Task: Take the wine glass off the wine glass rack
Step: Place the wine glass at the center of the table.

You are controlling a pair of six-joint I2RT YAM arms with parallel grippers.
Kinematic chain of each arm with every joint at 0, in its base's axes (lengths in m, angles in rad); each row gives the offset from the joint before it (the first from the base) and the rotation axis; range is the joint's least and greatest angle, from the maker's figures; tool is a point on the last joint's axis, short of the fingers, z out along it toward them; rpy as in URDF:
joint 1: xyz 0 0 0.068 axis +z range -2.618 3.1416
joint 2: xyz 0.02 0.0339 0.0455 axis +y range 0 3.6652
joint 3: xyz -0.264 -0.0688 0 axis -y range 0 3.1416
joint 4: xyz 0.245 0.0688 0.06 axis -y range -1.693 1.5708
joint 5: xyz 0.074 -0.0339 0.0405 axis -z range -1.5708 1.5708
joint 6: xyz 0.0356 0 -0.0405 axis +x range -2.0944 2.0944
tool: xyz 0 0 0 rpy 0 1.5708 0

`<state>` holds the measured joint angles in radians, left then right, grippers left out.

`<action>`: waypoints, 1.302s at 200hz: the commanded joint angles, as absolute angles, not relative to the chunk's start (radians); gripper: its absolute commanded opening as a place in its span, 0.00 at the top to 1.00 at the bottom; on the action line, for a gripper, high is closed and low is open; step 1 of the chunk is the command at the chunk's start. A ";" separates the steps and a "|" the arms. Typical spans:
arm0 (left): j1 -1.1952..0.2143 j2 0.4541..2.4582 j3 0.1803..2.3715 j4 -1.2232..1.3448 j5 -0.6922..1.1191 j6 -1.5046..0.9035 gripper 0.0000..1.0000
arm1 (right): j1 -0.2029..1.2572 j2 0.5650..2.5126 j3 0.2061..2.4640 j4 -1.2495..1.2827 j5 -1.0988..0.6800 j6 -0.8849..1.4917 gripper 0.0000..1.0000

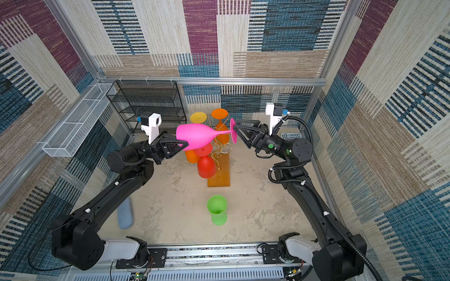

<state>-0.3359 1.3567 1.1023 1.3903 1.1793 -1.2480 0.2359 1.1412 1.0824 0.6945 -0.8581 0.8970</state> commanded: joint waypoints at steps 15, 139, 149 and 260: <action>-0.334 1.332 1.125 1.374 1.194 -1.193 1.00 | 0.196 1.043 1.109 0.408 -0.692 0.691 0.26; -0.418 0.931 1.439 -0.609 0.746 -0.051 1.00 | 0.195 0.827 1.062 -0.136 -0.175 0.358 0.20; -0.430 0.909 1.476 -0.718 0.711 -0.027 1.00 | 0.193 0.820 1.052 -0.146 -0.165 0.352 0.20; -0.439 0.819 1.411 -1.218 0.469 0.037 1.00 | 0.195 0.808 0.988 -0.212 -0.100 0.339 0.20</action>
<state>-0.4385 0.8089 1.4551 -1.1507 0.5602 0.0105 0.1944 0.8047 0.9936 -0.2024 -0.1204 0.3466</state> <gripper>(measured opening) 0.068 0.799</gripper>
